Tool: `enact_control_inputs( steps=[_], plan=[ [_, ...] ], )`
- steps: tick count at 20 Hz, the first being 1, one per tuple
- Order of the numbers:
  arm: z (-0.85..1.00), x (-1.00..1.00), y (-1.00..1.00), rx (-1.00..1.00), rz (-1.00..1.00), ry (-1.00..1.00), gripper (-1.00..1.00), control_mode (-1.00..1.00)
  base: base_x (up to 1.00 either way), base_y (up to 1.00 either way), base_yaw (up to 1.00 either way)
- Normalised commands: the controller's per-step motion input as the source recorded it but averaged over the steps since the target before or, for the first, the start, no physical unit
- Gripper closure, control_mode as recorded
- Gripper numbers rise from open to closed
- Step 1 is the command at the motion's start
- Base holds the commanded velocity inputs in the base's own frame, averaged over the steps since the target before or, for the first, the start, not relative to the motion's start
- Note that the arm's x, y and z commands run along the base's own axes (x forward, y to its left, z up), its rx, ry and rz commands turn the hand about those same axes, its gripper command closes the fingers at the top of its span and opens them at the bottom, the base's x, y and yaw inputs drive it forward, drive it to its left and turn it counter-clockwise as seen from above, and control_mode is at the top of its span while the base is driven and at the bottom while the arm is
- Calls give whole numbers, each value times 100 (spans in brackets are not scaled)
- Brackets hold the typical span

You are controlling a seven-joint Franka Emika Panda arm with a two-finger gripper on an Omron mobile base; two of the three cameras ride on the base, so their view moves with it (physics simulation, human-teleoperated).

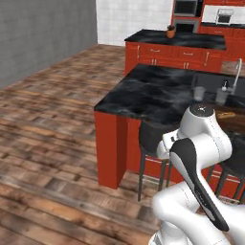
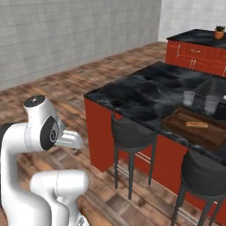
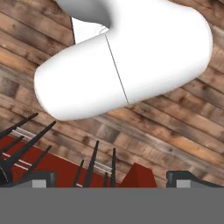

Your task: Take the cake and donut from the fridge and place them on the empty tray on the dining counter.

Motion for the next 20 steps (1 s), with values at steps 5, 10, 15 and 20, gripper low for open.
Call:
enact_control_inputs(
  steps=[5, 10, 15, 20],
  plan=[
    [0, 0, 0, 0, 0, 0, -100, 100, 0, 92, -7],
    [0, 0, 0, 0, 0, 0, -100, 100, 6, 96, -18],
    [0, 0, 0, 0, 0, 0, -100, 100, 24, 92, -25],
    [0, 0, 0, 0, 0, 0, -100, 100, 43, 89, -34]
  ],
)
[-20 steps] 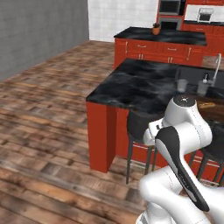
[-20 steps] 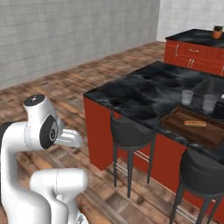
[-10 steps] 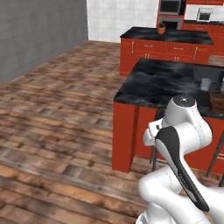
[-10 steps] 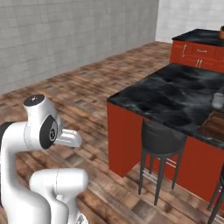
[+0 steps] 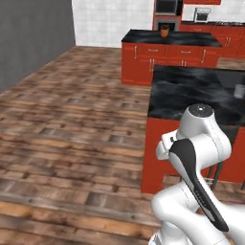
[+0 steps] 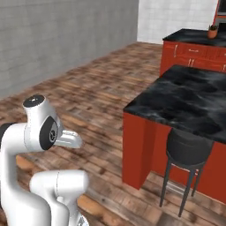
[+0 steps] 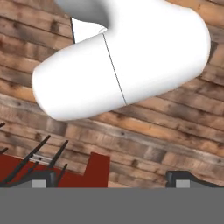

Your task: Take the cake and donut from the fridge and place them on the empty tray on the dining counter.

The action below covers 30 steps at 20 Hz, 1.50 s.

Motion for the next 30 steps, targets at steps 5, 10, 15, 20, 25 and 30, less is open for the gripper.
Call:
enact_control_inputs(
  steps=[5, 10, 15, 20, 25, 30],
  plan=[
    [0, 0, 0, 0, 0, 0, -100, 100, 43, 85, -38],
    [0, 0, 0, 0, 0, 0, -100, 100, 51, 85, -40],
    [0, 0, 0, 0, 0, 0, -100, 100, 56, 82, -40],
    [0, 0, 0, 0, 0, 0, -100, 100, 60, 82, -38],
    [0, 0, 0, 0, 0, 0, -100, 100, 67, 78, -34],
    [0, 0, 0, 0, 0, 0, -100, 100, 73, 78, -30]
  ],
)
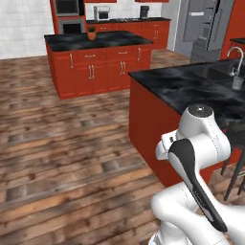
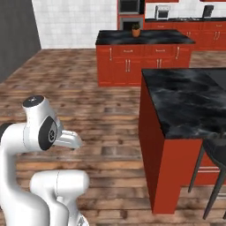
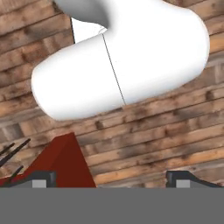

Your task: Take the cake and donut from the fridge and place them on the empty tray on the dining counter.

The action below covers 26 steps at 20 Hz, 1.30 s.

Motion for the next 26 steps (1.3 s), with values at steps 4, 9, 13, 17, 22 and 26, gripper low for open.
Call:
enact_control_inputs(
  steps=[4, 9, 13, 17, 22, 26],
  plan=[
    [0, 0, 0, 0, 0, 0, -100, 100, 74, 73, -27],
    [0, 0, 0, 0, 0, 0, -100, 100, 72, 75, -27],
    [0, 0, 0, 0, 0, 0, -100, 100, 72, 78, -26],
    [0, 0, 0, 0, 0, 0, -100, 100, 69, 78, -26],
    [0, 0, 0, 0, 0, 0, -100, 100, 69, 79, -26],
    [0, 0, 0, 0, 0, 0, -100, 100, 68, 72, -26]
  ],
)
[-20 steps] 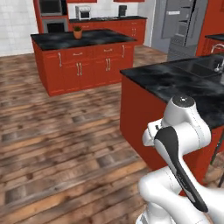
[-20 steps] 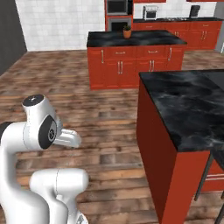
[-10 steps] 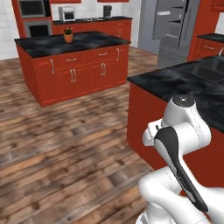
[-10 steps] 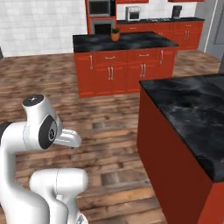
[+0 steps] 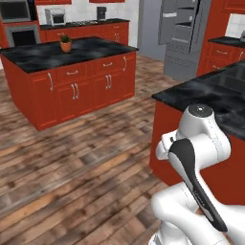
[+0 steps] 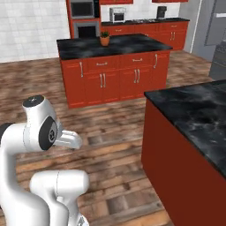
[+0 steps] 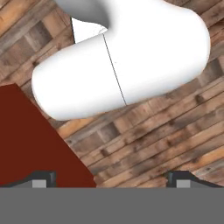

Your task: Take the cake and donut from the fridge and place them on the empty tray on the dining counter.

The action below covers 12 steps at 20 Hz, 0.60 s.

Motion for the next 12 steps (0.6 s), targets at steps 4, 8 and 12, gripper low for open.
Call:
enact_control_inputs(
  steps=[4, 8, 12],
  plan=[
    [0, 0, 0, 0, 0, 0, -100, 100, 64, 68, -27],
    [0, 0, 0, 0, 0, 0, -100, 100, 64, 70, -27],
    [0, 0, 0, 0, 0, 0, -100, 100, 63, 67, -26]
  ],
)
